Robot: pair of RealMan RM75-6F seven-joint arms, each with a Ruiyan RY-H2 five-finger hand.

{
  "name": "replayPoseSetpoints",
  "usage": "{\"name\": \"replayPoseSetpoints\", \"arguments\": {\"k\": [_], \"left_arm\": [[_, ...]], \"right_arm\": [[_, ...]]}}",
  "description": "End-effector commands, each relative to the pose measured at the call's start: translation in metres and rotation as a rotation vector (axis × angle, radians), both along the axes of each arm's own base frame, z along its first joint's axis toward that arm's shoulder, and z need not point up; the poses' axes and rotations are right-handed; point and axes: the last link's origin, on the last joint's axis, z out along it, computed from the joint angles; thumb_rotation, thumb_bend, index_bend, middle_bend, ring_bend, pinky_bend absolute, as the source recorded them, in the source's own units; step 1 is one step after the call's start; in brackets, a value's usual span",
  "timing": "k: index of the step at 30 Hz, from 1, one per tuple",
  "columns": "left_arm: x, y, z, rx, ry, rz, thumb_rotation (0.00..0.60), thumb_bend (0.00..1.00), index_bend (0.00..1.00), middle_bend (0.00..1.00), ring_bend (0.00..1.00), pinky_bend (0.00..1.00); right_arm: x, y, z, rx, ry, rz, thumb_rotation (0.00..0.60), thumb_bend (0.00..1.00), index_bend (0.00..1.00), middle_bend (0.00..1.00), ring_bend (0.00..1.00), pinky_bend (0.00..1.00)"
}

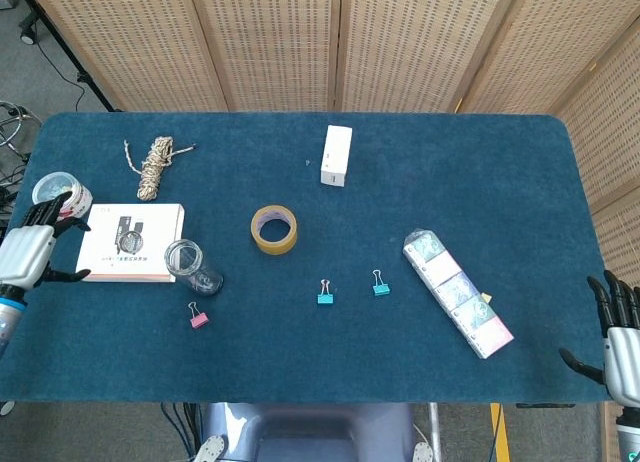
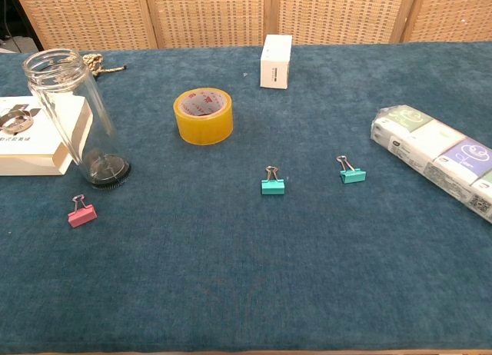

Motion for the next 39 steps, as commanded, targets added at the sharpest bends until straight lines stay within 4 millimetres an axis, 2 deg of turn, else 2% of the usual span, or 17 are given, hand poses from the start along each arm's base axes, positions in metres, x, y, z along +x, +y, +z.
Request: {"name": "replayPoseSetpoints", "arguments": {"k": [1, 6, 13, 23, 39], "left_arm": [[0.003, 0.027, -0.008, -0.007, -0.025, 0.015, 0.6, 0.18, 0.44, 0.0, 0.0, 0.0], [0.004, 0.047, -0.022, -0.043, -0.02, 0.047, 0.6, 0.24, 0.46, 0.0, 0.0, 0.0], [-0.002, 0.061, -0.038, -0.055, -0.029, 0.093, 0.6, 0.31, 0.47, 0.0, 0.0, 0.0], [-0.014, 0.062, -0.053, -0.079, -0.031, 0.145, 0.6, 0.32, 0.48, 0.0, 0.0, 0.0], [-0.018, 0.067, -0.072, -0.104, -0.039, 0.165, 0.6, 0.32, 0.52, 0.0, 0.0, 0.0]], "right_arm": [[-0.001, -0.001, 0.0, 0.003, -0.002, -0.003, 0.6, 0.0, 0.0, 0.0, 0.0, 0.0], [-0.001, -0.002, -0.001, 0.005, -0.006, -0.003, 0.6, 0.0, 0.0, 0.0, 0.0, 0.0], [-0.003, -0.003, 0.0, 0.004, -0.01, -0.008, 0.6, 0.0, 0.0, 0.0, 0.0, 0.0], [-0.003, -0.003, 0.0, 0.004, -0.017, -0.009, 0.6, 0.0, 0.0, 0.0, 0.0, 0.0], [-0.005, -0.002, 0.003, -0.004, -0.025, -0.015, 0.6, 0.0, 0.0, 0.0, 0.0, 0.0]]}}
